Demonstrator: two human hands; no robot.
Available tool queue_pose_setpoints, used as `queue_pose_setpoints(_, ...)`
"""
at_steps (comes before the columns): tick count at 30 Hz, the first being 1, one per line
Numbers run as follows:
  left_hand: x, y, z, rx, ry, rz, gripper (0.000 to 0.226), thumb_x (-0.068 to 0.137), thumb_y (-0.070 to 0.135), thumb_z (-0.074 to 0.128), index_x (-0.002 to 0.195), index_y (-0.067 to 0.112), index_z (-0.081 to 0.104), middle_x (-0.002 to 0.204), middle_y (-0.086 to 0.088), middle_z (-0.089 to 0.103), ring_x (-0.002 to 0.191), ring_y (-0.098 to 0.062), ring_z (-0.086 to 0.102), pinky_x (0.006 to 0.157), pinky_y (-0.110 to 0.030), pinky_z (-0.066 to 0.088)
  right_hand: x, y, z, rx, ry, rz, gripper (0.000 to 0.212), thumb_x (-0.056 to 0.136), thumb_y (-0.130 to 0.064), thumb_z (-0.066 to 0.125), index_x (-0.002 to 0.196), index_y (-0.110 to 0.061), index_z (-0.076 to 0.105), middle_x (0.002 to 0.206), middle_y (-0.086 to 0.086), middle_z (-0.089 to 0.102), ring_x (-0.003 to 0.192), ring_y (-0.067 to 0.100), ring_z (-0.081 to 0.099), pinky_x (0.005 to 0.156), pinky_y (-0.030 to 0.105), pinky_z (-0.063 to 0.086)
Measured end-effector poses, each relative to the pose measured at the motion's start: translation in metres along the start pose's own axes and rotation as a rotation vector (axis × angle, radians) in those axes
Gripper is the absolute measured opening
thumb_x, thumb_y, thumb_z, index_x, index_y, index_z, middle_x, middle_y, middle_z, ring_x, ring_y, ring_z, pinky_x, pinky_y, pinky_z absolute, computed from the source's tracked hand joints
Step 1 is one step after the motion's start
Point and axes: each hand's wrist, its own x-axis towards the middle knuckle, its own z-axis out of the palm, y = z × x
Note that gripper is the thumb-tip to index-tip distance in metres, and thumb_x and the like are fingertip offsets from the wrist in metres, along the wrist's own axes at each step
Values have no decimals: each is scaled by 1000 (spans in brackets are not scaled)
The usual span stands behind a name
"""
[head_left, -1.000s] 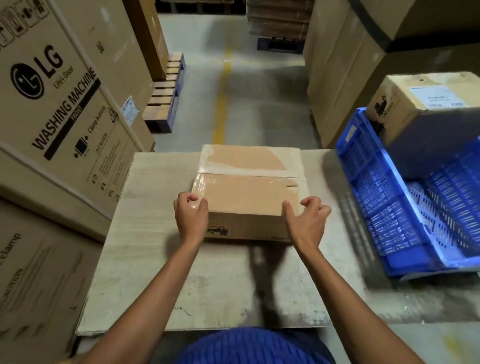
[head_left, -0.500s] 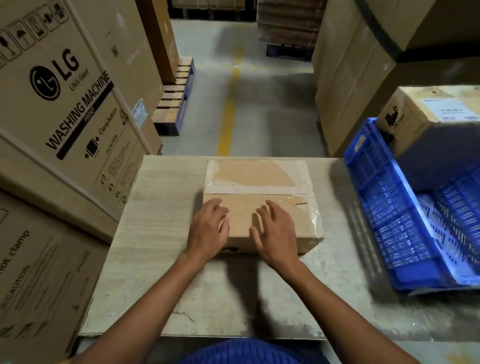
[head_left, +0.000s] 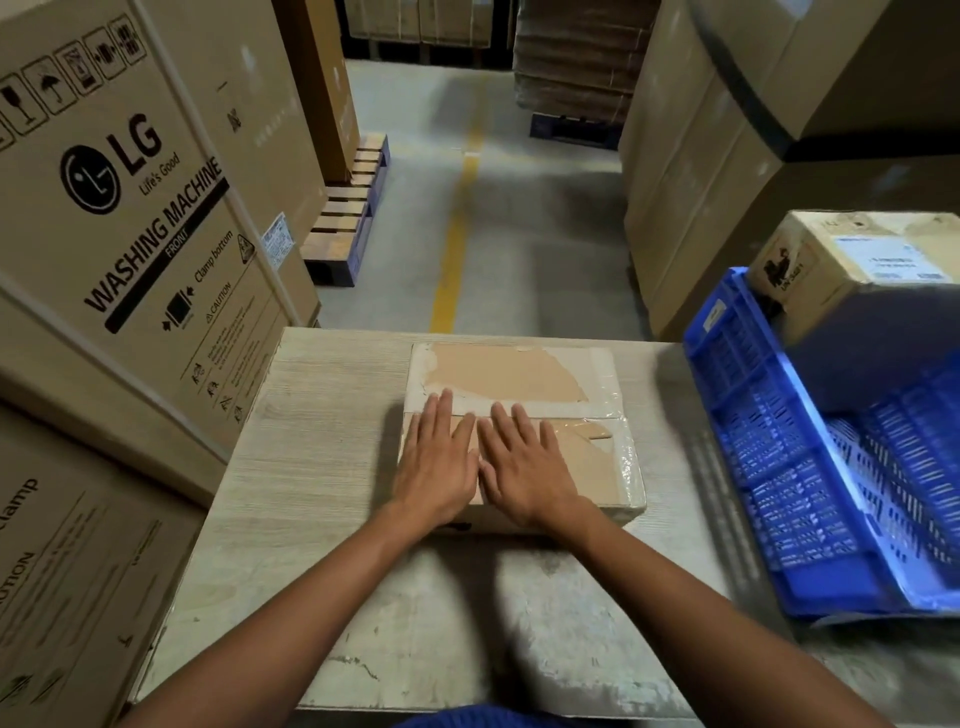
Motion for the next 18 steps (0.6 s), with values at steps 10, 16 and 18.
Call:
queue_pose_setpoints(10, 38, -8, -17, 116, 41, -3, 47, 100, 43, 38, 139, 17, 47, 143, -12, 44, 131, -29, 37, 106, -42, 33, 29, 18, -15, -77, 87, -67, 59, 96, -60, 20, 138, -25, 42, 146, 12, 38, 132, 35, 38, 102, 58, 32)
queue_pose_setpoints(16, 50, -12, -10, 116, -45, 14, 63, 103, 52, 28, 159, 29, 11, 165, -10, 15, 149, -30, 17, 120, -46, 16, 31, 27, 0, -10, -6, -27, 75, 94, -69, 8, 161, -36, -2, 169, 9, -10, 156, 29, -9, 121, 62, 0)
queue_pose_setpoints(18, 61, -8, -16, 210, -43, 14, 61, 100, 54, 31, 156, 31, 20, 156, -12, 30, 137, -31, 31, 107, -49, 28, 39, 33, -15, -34, 2, -46, 82, 87, -74, 9, 159, -35, 13, 168, 11, 11, 152, 32, 13, 115, 59, 18)
